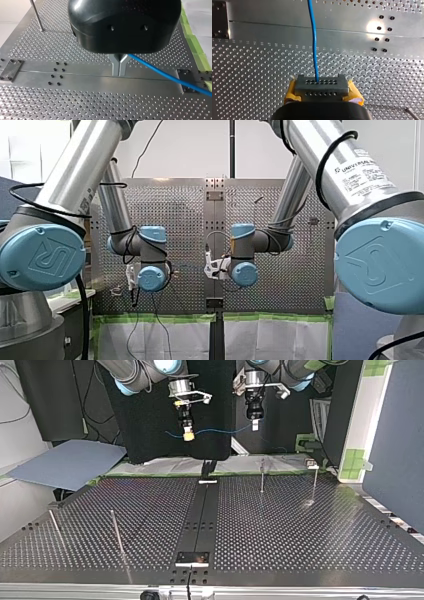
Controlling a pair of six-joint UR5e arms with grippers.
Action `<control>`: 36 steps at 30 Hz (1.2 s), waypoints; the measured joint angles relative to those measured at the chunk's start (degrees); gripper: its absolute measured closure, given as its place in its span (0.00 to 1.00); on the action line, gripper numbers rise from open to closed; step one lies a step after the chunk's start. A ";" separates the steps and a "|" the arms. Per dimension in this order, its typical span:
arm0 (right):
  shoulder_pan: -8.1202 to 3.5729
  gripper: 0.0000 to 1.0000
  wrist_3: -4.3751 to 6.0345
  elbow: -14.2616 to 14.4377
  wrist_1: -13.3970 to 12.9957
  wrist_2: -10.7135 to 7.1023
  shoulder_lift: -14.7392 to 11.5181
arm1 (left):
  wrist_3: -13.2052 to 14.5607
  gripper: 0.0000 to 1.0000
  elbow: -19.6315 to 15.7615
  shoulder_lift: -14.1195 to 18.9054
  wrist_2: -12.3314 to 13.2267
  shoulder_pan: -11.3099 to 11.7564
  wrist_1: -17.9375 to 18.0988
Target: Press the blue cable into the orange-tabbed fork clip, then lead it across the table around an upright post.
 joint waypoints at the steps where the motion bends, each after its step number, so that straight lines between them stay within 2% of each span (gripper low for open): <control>1: 0.00 1.00 0.00 0.00 0.00 0.00 0.00 | 0.00 1.00 0.00 0.00 0.00 0.00 0.00; 11: 0.17 1.00 -0.13 0.11 0.24 0.04 0.25 | 0.07 1.00 0.00 0.06 0.01 0.00 0.08; 17: 0.82 1.00 -0.32 0.33 1.99 0.16 2.76 | 0.09 1.00 0.00 0.09 0.00 0.00 0.09; 23: 0.87 1.00 -0.35 0.34 2.26 0.17 5.63 | 0.09 1.00 0.00 0.09 0.00 0.00 0.09; 32: 0.88 1.00 -0.35 0.35 2.28 0.17 6.14 | -0.02 1.00 -0.13 0.22 0.12 0.12 -0.02; 36: 0.88 1.00 -0.35 0.35 2.28 0.17 6.15 | -1.02 1.00 -0.96 1.36 1.48 0.80 -1.42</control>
